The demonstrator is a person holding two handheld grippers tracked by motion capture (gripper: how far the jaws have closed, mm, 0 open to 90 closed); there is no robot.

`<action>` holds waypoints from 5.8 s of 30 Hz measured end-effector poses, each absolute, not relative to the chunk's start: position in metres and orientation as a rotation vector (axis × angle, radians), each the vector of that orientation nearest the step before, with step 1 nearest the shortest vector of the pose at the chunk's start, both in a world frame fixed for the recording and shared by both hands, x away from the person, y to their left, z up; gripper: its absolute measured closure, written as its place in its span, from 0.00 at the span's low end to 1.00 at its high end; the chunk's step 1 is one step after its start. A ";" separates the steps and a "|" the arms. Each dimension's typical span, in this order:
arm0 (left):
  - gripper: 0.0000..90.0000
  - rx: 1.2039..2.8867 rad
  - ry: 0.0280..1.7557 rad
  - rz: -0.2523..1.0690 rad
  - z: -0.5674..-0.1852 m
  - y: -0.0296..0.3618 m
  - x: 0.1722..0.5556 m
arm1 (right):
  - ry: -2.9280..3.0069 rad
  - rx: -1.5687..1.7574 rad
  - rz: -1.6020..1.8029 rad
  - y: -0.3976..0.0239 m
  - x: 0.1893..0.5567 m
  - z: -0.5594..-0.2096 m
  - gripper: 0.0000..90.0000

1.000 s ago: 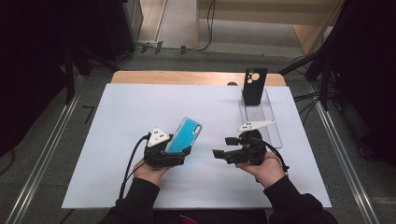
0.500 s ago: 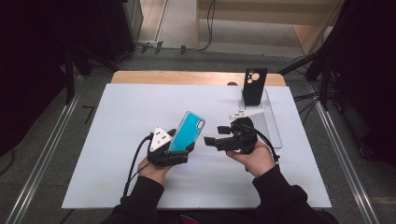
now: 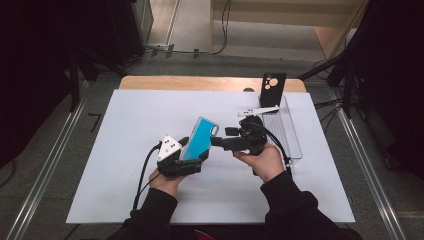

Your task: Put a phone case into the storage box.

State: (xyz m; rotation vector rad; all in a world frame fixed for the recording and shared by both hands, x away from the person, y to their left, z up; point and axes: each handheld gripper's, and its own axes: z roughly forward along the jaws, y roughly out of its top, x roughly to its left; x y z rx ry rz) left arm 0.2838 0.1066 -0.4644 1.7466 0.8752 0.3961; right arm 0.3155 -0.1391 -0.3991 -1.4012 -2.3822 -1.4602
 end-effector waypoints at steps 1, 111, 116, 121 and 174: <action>0.18 1.745 0.875 0.390 -0.465 0.106 0.284 | -2.378 -1.404 -1.461 -0.138 0.317 -0.399 0.24; 0.28 2.256 0.654 -0.176 -0.380 0.099 0.330 | -2.550 -1.000 -1.470 -0.176 0.332 -0.384 0.85; 0.30 2.259 0.608 -0.165 -0.374 0.100 0.336 | -2.546 -0.938 -1.468 -0.178 0.332 -0.384 0.85; 0.30 2.244 0.570 -0.170 -0.373 0.104 0.338 | -2.555 -0.855 -1.465 -0.176 0.331 -0.383 0.85; 0.89 2.265 0.533 -0.328 -0.377 0.116 0.341 | -2.552 -0.725 -1.522 -0.151 0.320 -0.380 0.30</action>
